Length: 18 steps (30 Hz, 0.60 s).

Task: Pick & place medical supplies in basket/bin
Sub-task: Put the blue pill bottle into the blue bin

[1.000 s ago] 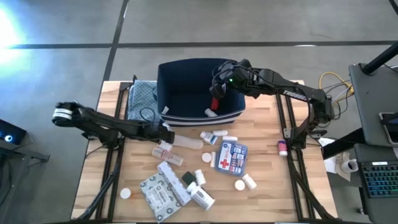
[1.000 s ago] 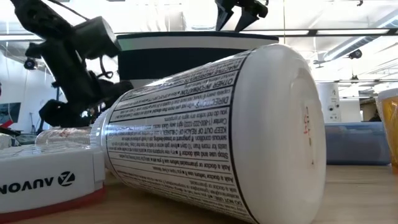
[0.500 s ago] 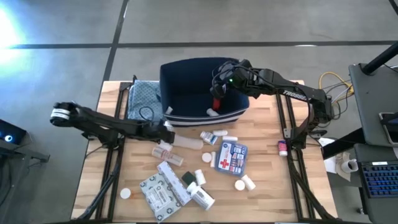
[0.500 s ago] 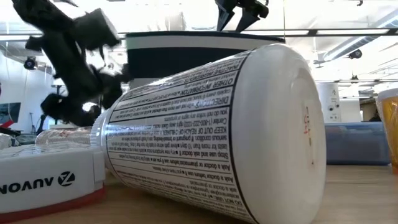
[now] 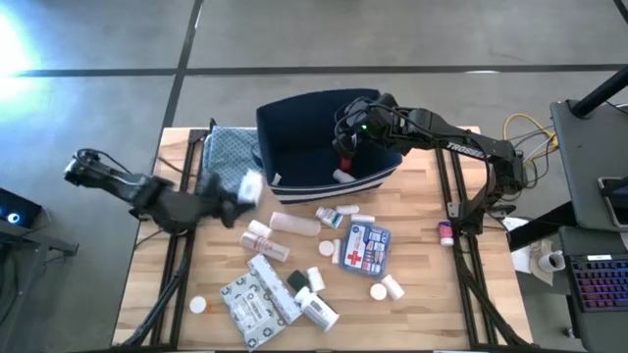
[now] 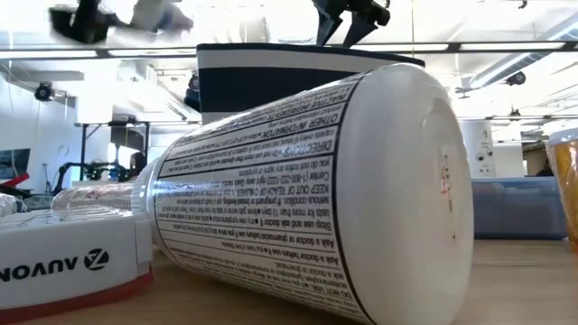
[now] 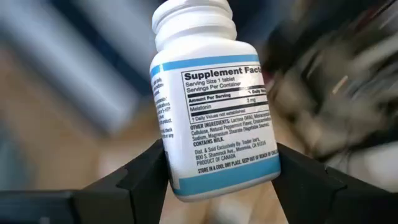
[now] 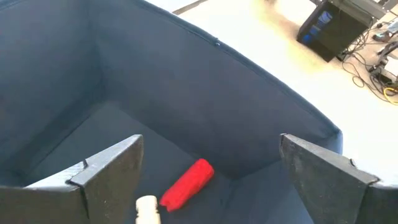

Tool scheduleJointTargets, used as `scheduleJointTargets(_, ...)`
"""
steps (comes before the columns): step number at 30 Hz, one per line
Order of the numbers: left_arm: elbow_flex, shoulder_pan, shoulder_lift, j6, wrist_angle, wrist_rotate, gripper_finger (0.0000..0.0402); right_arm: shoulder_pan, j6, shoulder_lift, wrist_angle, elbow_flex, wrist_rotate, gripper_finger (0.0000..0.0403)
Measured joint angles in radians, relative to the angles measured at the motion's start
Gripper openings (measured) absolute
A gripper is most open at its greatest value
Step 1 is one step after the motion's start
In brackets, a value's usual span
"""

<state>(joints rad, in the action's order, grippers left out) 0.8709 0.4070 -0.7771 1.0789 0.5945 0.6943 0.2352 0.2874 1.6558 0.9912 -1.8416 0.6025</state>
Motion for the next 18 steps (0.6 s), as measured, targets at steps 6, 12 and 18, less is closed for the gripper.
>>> scheduleJointTargets(6,0.159,-0.11,-0.068,-0.413,-0.13,0.1,0.0233,0.001,-0.002,-0.001,-0.006,0.0,0.0,0.0368)
scheduleJointTargets(12,0.228,-0.453,-0.253,-0.586,-0.147,-0.214,0.0239,-0.008,-0.015,-0.064,0.001,0.0,0.08,0.0368)
scheduleJointTargets(18,0.253,-0.625,-0.444,-0.649,-0.268,-0.452,0.0265,-0.031,0.017,-0.156,0.08,0.0,0.086,0.0368)
